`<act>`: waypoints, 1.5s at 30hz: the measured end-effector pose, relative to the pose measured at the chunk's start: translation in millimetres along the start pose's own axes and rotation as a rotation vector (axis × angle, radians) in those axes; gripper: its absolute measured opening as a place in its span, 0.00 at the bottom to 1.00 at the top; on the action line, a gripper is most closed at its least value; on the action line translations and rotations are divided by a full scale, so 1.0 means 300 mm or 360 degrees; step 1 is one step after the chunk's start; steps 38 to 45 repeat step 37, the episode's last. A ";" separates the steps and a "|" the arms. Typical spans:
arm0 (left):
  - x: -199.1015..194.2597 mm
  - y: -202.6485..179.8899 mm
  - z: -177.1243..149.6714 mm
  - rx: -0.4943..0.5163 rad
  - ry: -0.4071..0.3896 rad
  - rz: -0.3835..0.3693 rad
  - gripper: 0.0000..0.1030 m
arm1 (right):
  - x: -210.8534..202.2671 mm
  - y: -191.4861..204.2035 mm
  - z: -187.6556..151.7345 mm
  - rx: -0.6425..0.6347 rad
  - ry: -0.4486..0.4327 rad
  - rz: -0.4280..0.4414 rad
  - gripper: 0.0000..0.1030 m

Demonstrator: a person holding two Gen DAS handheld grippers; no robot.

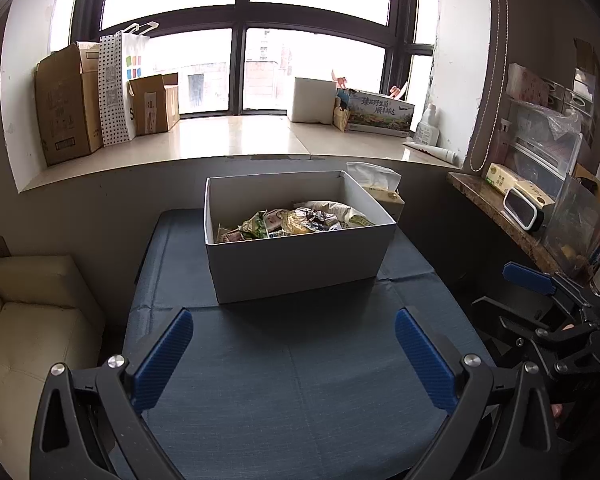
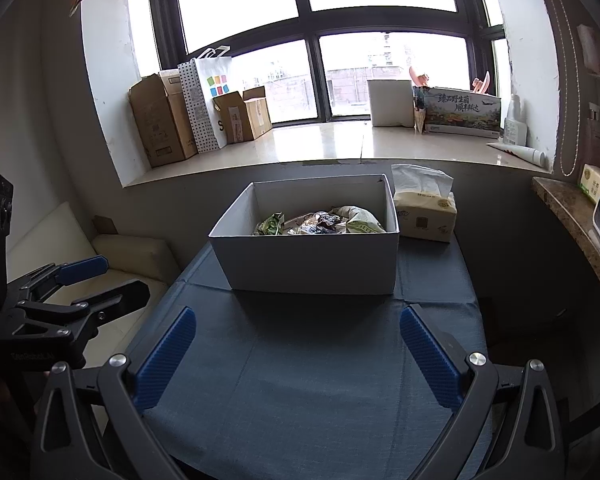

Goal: Organize snacks

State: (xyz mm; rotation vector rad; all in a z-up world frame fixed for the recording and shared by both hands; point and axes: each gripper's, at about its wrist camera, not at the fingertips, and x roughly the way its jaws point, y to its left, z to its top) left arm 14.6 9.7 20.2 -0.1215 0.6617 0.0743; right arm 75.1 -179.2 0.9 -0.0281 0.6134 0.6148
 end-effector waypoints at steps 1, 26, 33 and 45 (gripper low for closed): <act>0.001 -0.001 -0.001 0.0006 0.0003 0.0001 1.00 | 0.000 0.001 0.000 0.0000 0.0000 -0.0001 1.00; 0.000 0.001 0.001 0.0007 0.0000 0.0013 1.00 | 0.006 0.004 -0.001 -0.0012 0.0000 0.0009 1.00; -0.002 -0.001 0.002 0.0004 -0.0005 0.0012 1.00 | 0.004 0.005 -0.005 -0.0009 0.0002 0.0009 1.00; -0.009 -0.002 0.002 -0.0002 -0.0021 0.0011 1.00 | 0.001 0.005 -0.006 -0.0004 0.0002 0.0010 1.00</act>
